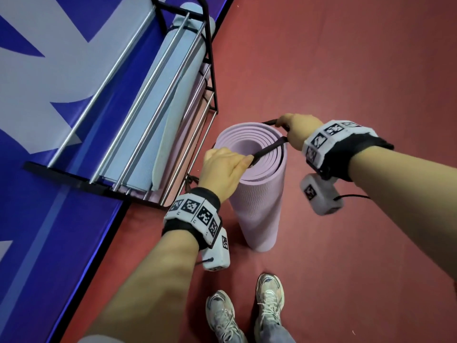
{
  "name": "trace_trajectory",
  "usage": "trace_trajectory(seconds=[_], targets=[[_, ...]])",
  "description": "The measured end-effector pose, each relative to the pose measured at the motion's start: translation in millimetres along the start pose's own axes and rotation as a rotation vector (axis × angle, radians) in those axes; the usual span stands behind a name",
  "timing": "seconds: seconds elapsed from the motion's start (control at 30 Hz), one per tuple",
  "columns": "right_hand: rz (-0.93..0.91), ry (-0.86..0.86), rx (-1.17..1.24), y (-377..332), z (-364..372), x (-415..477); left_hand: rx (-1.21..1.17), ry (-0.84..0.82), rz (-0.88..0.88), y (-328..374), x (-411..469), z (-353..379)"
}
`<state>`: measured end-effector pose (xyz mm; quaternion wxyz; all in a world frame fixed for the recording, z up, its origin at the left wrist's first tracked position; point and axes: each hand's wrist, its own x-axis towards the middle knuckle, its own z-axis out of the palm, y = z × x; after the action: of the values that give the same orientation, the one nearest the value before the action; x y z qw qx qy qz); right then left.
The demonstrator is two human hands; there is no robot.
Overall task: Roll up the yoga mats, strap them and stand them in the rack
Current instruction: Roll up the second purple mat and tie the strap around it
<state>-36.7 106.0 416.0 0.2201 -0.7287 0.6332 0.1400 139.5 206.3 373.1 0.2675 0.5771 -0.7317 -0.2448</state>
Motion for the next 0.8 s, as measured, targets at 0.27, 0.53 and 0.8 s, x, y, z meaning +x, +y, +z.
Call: trace_trajectory(seconds=[0.27, 0.53, 0.8], targets=[[0.208, -0.336, 0.899, 15, 21, -35, 0.145, 0.149, -0.190, -24, 10, -6], [0.029, -0.357, 0.681, -25, 32, -96, 0.024, 0.190, -0.317, -2, 37, 6], [-0.147, 0.421, 0.025, -20, 62, -79, -0.133, 0.030, -0.245, 7, 29, -3]])
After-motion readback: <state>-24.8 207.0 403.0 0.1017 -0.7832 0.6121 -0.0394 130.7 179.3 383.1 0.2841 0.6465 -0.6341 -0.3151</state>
